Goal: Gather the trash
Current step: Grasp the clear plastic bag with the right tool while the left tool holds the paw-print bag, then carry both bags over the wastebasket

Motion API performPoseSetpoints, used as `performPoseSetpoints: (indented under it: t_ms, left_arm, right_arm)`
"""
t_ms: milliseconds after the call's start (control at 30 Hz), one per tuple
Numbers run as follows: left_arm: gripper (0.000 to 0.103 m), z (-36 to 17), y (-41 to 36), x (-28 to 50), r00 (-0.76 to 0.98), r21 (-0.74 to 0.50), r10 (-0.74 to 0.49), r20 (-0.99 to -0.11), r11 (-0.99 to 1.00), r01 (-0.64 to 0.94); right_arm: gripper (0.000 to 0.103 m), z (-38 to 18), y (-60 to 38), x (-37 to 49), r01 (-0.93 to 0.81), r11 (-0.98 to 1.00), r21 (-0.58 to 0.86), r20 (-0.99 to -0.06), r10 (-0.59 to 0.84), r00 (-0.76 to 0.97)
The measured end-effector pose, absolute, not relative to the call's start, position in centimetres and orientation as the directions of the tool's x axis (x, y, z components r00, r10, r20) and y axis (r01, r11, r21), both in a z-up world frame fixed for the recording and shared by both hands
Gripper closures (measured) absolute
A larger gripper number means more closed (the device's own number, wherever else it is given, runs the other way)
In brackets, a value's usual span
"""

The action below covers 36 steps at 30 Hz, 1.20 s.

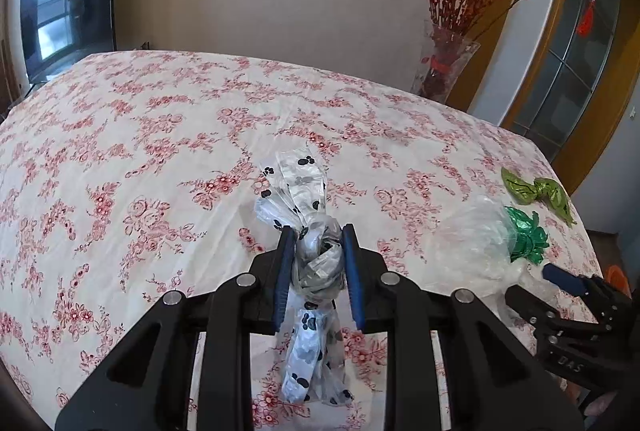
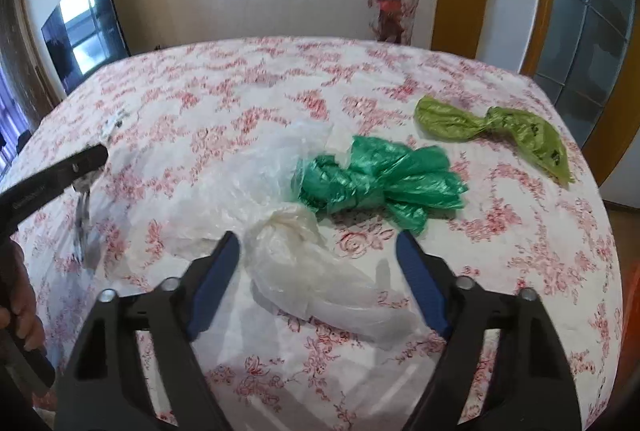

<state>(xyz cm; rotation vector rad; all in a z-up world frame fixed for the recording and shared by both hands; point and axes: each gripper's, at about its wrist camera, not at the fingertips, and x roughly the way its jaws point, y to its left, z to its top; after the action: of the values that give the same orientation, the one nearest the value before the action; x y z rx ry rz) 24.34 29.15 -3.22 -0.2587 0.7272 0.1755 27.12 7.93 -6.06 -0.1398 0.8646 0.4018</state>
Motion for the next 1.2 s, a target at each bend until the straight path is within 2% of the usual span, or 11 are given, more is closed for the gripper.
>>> performPoseSetpoints:
  t_ms: [33,100,167,200,600,1200]
  left_arm:
    - [0.079,-3.3,29.2,24.3,0.733,-0.173,0.069,-0.677,0.953,-0.249]
    - [0.079,-3.4,29.3,24.3,0.730,-0.176,0.067,-0.680,0.952,-0.252]
    - [0.079,-3.4,29.2,24.3,0.728,-0.177,0.066,-0.682,0.951,-0.252]
    - [0.079,-3.3,29.1,24.3,0.728,-0.176,0.066,-0.682,0.952,-0.251]
    - [0.079,-2.5,25.8,24.5,0.732,-0.165,0.025,-0.680,0.969,-0.186]
    - [0.079,-0.4,13.1,25.2,0.726,-0.185,-0.175,-0.665,0.980,0.066]
  right_arm:
    - [0.038,-6.3,8.0,27.1,-0.403,0.914,0.047,-0.770,0.290,0.568]
    - [0.055,-6.6,8.0,26.9,-0.408,0.912,0.051,-0.775,0.294,0.560]
    - [0.066,-6.5,7.9,26.6,-0.412,0.910,0.049,-0.773,0.296,0.562]
    - [0.068,-6.4,7.7,26.3,-0.415,0.908,0.051,-0.769,0.301,0.564]
    - [0.070,-2.4,3.2,23.1,-0.392,0.916,0.089,-0.682,0.343,0.646]
    - [0.070,0.6,-13.4,19.6,-0.023,0.998,0.053,-0.567,0.049,0.823]
